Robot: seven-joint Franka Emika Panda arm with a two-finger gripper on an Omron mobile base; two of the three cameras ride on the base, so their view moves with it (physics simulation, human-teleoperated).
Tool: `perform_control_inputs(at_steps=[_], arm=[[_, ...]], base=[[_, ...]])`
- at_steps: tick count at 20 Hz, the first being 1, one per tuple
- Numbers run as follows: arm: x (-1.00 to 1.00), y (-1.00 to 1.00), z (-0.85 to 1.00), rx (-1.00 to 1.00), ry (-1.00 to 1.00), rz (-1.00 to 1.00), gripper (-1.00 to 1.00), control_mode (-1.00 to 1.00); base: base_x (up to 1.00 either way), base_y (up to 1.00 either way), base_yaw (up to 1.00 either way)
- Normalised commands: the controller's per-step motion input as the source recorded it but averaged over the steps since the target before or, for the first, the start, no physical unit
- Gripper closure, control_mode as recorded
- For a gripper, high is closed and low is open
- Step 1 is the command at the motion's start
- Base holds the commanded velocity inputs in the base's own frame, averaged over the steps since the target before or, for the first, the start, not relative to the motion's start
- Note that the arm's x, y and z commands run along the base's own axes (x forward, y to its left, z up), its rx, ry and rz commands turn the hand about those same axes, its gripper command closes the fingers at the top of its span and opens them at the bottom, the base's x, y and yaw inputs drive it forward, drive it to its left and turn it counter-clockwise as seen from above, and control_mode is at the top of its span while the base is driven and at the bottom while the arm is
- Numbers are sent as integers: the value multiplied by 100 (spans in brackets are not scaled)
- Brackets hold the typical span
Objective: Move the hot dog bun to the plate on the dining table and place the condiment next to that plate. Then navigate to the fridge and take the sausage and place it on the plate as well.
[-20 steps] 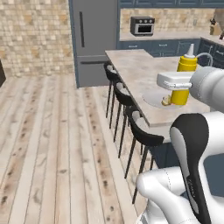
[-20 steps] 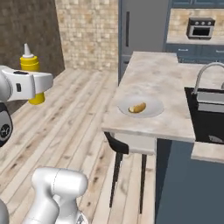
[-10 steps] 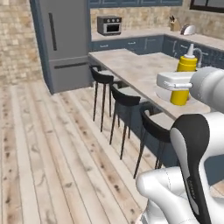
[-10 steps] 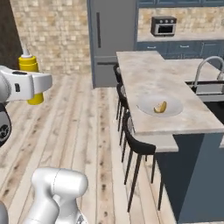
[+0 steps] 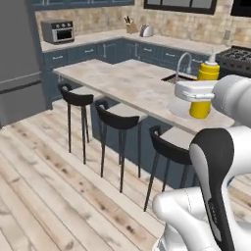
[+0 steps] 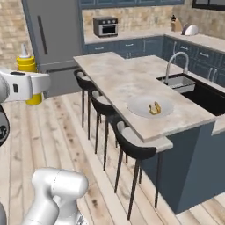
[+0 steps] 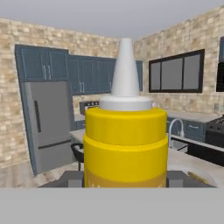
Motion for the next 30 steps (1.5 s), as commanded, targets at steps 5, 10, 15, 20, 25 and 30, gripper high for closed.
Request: perform_control_inputs(at_steps=[5,10,15,20,25,30], arm=[[0,0,0,0,0,0,100,100],[0,0,0,0,0,0,100,100],[0,0,0,0,0,0,100,100],[0,0,0,0,0,0,100,100],[0,0,0,0,0,0,100,100],[0,0,0,0,0,0,100,100]], base=[[56,81,-60],[47,81,-60],[11,71,-65],[26,72,-63],[25,88,-57],[41,86,-44]])
